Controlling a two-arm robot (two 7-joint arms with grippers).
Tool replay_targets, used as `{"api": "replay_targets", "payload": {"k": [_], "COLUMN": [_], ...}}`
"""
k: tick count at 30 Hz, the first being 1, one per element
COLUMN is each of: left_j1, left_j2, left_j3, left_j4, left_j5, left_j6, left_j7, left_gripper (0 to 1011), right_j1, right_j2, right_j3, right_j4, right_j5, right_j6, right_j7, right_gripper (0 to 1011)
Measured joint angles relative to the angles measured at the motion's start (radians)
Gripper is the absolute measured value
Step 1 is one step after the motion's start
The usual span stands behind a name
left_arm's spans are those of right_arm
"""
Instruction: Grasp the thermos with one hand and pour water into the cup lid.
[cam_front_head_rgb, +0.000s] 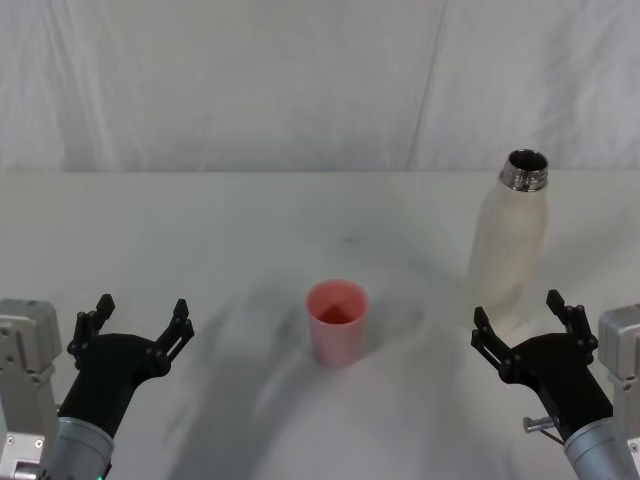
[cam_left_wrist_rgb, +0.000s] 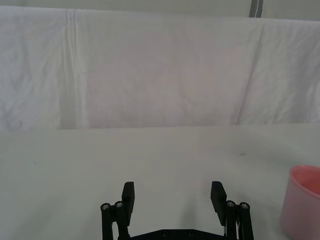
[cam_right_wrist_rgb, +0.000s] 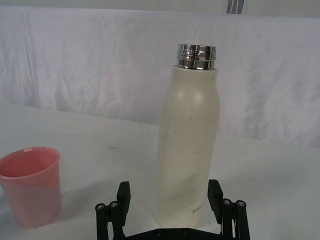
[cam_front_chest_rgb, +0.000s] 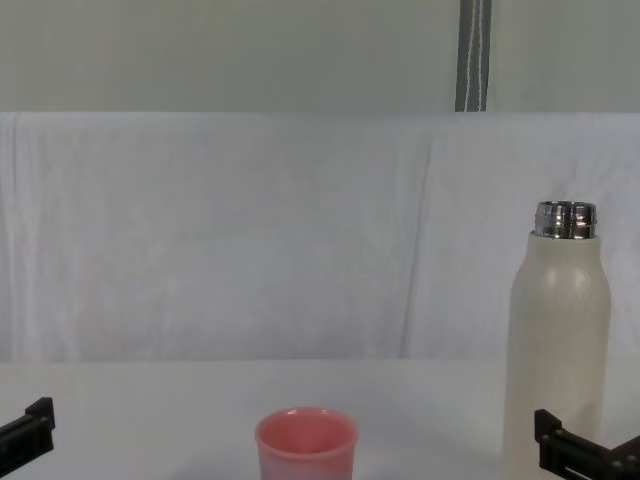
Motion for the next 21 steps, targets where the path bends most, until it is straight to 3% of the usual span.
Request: {"api": "replay_targets", "payload": {"k": [21], "left_j1": [0.0], "left_j2": [0.0], "left_j3": [0.0], "left_j4": [0.0], "left_j5": [0.0], "left_j6": [0.0], "left_j7": [0.0], "left_gripper": [1001], "right_j1": [0.0], "right_j2": [0.0], "right_j3": [0.0], "right_j4": [0.0], "right_j5": [0.0], "right_j6": [0.0], "right_j7": [0.0], "right_gripper": [1000]}}
